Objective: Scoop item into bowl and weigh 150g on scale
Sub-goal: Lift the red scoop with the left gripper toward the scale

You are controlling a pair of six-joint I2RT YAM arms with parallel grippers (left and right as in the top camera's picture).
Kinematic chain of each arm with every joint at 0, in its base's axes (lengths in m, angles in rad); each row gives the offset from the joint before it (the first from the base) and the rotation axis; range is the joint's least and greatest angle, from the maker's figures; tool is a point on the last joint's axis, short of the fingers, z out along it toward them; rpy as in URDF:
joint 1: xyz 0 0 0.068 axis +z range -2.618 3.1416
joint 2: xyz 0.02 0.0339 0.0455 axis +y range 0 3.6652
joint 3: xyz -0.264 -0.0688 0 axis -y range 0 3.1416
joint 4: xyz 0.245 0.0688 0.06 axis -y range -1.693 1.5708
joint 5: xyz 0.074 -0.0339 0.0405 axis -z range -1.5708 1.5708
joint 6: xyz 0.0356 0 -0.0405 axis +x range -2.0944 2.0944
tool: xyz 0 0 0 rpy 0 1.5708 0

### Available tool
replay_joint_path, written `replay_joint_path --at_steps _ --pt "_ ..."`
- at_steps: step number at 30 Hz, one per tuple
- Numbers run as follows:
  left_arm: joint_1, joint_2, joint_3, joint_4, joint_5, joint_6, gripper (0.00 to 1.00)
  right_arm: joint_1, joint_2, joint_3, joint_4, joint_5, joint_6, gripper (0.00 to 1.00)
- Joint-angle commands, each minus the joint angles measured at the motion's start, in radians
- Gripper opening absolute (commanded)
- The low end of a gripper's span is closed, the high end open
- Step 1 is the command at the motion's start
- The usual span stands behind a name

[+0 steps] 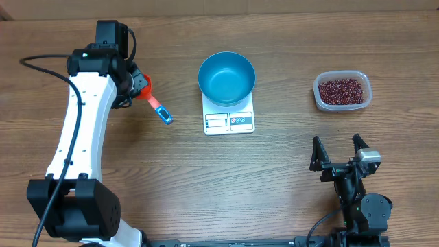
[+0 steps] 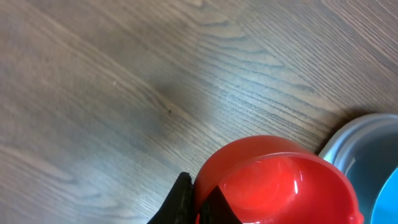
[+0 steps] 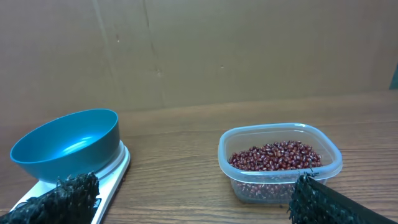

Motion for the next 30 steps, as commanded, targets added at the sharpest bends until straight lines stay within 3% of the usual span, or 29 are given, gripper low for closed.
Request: replay_joint_path --at_steps 1,16,24,30 --pt "0.005 -0.024 0.024 -0.019 -0.025 -0.13 0.04 0.008 -0.01 -0.011 0.004 0.013 0.001 1.0" --pt "-0.035 -0.044 0.024 -0.092 -0.021 -0.167 0.04 0.008 -0.01 -0.011 0.004 0.013 0.001 1.0" --pt "-0.117 -0.079 0.024 -0.097 -0.085 -0.241 0.04 0.008 -0.01 -0.011 0.004 0.013 0.001 1.0" --pt "-0.142 -0.08 0.024 -0.154 -0.084 -0.37 0.04 0.008 -0.01 -0.011 0.004 0.013 0.001 1.0"
